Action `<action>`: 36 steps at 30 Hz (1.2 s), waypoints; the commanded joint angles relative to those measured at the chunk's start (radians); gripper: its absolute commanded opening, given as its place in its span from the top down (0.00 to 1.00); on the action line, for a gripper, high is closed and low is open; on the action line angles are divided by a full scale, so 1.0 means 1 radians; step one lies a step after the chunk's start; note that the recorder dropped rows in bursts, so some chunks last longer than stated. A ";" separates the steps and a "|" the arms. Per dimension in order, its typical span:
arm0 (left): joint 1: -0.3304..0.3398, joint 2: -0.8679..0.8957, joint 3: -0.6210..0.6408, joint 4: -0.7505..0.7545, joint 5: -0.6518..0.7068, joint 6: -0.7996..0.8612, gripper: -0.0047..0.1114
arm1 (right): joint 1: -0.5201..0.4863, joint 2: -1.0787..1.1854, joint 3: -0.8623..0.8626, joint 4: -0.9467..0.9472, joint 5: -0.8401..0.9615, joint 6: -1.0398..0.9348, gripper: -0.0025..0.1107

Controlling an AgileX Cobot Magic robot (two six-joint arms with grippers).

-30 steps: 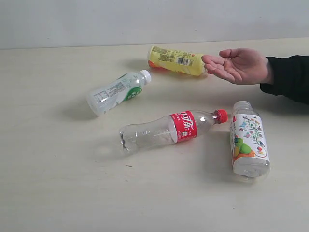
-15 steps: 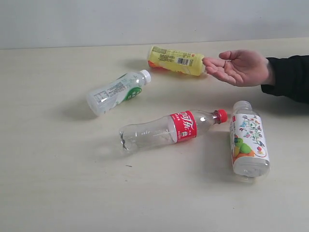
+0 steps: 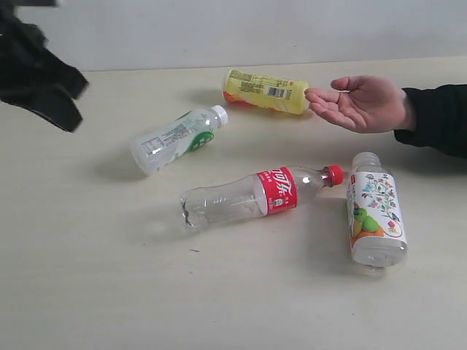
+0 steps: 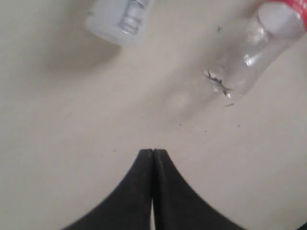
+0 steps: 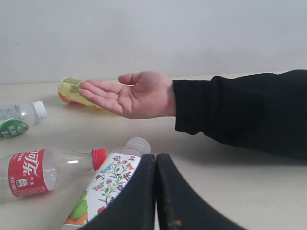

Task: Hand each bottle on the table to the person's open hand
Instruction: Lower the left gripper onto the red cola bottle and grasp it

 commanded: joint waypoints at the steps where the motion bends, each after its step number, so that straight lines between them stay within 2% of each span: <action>1: -0.216 0.138 -0.107 0.162 0.020 0.010 0.95 | -0.005 -0.005 0.003 0.000 -0.008 -0.005 0.98; 3: -0.291 0.191 -0.157 0.175 0.002 0.035 0.90 | -0.005 -0.005 0.003 0.000 -0.008 -0.005 0.98; 6: -0.380 0.263 -0.235 0.175 0.002 0.075 0.72 | -0.005 -0.005 0.003 0.000 -0.008 -0.005 0.98; 11: -0.477 0.355 -0.322 0.175 -0.025 0.105 0.19 | -0.005 -0.005 0.003 0.000 -0.008 -0.005 0.98; 13: -0.497 0.380 -0.331 0.175 -0.049 0.111 0.05 | -0.005 -0.005 0.003 0.000 -0.008 -0.005 0.98; 17: -0.503 0.416 -0.335 0.175 -0.095 0.116 0.08 | -0.005 -0.005 0.003 0.000 -0.008 -0.005 0.98; 36: -0.499 0.574 -0.335 0.174 -0.160 0.140 0.08 | -0.005 -0.005 0.003 0.000 -0.008 -0.005 0.98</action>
